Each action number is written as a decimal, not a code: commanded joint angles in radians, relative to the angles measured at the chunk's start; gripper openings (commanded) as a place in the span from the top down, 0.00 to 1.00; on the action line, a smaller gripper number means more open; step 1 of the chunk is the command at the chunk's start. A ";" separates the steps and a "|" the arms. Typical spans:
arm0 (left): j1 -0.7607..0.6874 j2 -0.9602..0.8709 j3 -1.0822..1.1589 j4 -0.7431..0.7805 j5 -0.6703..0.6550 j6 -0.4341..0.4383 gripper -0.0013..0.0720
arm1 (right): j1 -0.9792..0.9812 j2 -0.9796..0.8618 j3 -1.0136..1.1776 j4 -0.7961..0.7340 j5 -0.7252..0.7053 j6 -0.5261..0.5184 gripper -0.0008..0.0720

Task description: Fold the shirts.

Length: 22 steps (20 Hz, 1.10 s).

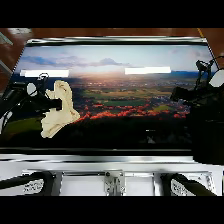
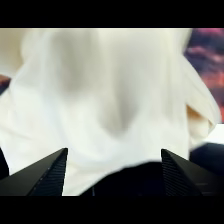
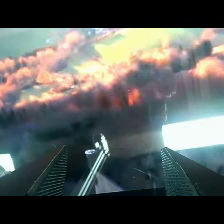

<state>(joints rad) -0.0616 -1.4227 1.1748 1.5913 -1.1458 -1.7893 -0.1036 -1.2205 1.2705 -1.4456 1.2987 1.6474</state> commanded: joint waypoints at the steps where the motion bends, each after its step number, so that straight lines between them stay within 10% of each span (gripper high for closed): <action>1: 0.047 -0.183 0.113 -0.026 0.040 -0.015 0.00 | 0.001 0.000 0.001 0.001 -0.002 0.000 0.03; 5: 0.047 -0.299 0.204 -0.119 0.044 -0.005 0.05 | 0.001 0.000 0.001 0.001 -0.002 0.001 0.03; 7: 0.047 -0.312 0.215 -0.123 0.002 0.011 0.95 | 0.001 0.000 0.001 0.001 0.004 0.000 0.03; 17: -0.298 0.194 0.253 -0.138 0.001 0.124 0.94 | 0.001 0.063 0.034 -0.030 0.010 -0.124 0.03; 22: -0.669 0.190 0.243 -0.138 0.156 -0.069 0.94 | 0.001 0.237 0.097 -0.030 0.010 -0.161 0.03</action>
<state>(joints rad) -0.5430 -1.2419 1.4235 1.4548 -1.1053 -1.7561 -0.1036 -1.0702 1.3357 -1.4704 1.3094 1.5112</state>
